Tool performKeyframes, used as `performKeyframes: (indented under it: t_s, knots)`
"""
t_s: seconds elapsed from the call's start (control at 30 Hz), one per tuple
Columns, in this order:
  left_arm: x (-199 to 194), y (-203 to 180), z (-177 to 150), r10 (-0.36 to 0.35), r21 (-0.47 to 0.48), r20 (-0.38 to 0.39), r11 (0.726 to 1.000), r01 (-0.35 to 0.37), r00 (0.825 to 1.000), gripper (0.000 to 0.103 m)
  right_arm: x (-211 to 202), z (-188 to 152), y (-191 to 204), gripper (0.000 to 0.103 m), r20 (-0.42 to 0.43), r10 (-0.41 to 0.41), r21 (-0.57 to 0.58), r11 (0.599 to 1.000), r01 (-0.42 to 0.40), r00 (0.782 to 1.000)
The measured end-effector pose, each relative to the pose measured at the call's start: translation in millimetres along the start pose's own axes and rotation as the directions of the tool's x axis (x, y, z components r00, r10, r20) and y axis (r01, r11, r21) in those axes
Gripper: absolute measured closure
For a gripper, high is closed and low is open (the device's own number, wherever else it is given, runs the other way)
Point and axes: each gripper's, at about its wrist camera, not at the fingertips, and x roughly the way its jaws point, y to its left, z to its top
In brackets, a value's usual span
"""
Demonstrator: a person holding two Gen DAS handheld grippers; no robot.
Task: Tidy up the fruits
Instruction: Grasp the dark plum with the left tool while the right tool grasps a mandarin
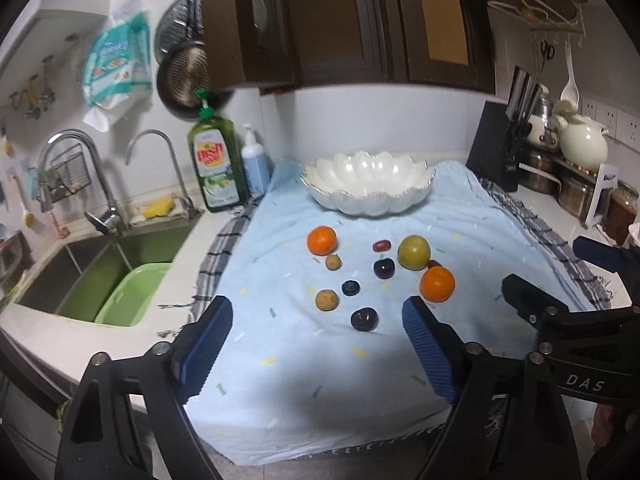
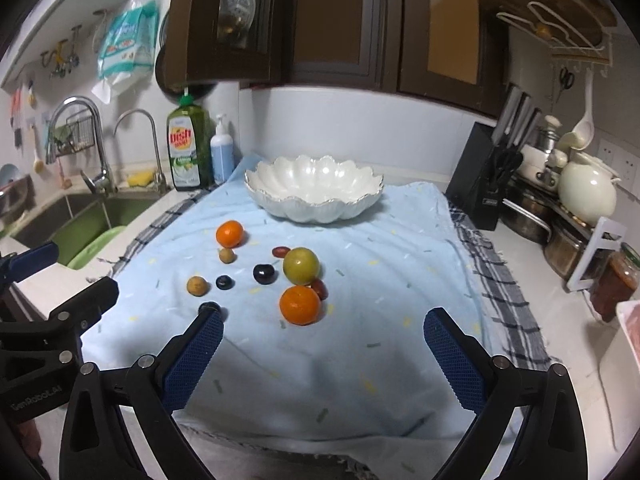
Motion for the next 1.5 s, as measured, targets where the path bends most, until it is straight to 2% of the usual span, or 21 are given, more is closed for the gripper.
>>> performKeyframes:
  t_s: [0.2, 0.5, 0.6, 0.7, 0.93, 1.07, 1.17, 1.5]
  knots:
    - [39.7, 2.5, -0.5, -0.071, 0.001, -0.072, 0.997, 0.071, 0.995, 0.028, 37.4, 2.1, 8.2, 0.008, -0.052, 0.010, -0.025, 1.000, -0.011, 0.999]
    - [83.3, -2.1, -5.3, -0.181, 0.024, -0.149, 0.982, 0.187, 0.972, 0.042, 81.7, 3.1, 10.1, 0.018, -0.131, 0.046, -0.015, 0.999, -0.048, 0.990]
    - [92.7, -5.5, -7.1, -0.191, 0.020, -0.166, 0.980, 0.197, 0.967, 0.045, 97.7, 2.2, 9.3, 0.023, -0.160, 0.057, -0.028, 0.998, -0.062, 0.985]
    - [103.9, -9.9, -10.7, -0.176, 0.022, -0.179, 0.983, 0.182, 0.968, 0.050, 109.7, -1.1, 10.4, 0.024, -0.171, 0.054, -0.059, 0.996, -0.065, 0.984]
    - [129.7, -15.0, -20.5, -0.192, -0.019, -0.236, 0.981, 0.193, 0.953, 0.060, 134.1, -8.5, 10.3, 0.029, -0.217, 0.096, -0.078, 0.990, -0.115, 0.972]
    - [132.9, -19.3, -19.7, -0.200, -0.020, -0.227, 0.979, 0.201, 0.953, 0.061, 144.4, -10.8, 7.5, 0.034, -0.240, 0.125, -0.056, 0.988, -0.142, 0.963]
    - [136.7, -23.4, -20.7, -0.219, -0.020, -0.241, 0.975, 0.221, 0.946, 0.062, 149.1, -11.9, 7.3, 0.036, -0.248, 0.138, -0.046, 0.987, -0.154, 0.959]
    - [140.3, -28.1, -20.4, -0.261, -0.016, -0.237, 0.964, 0.264, 0.936, 0.074, 156.9, -12.5, 11.3, 0.052, -0.268, 0.157, -0.041, 0.984, -0.174, 0.951]
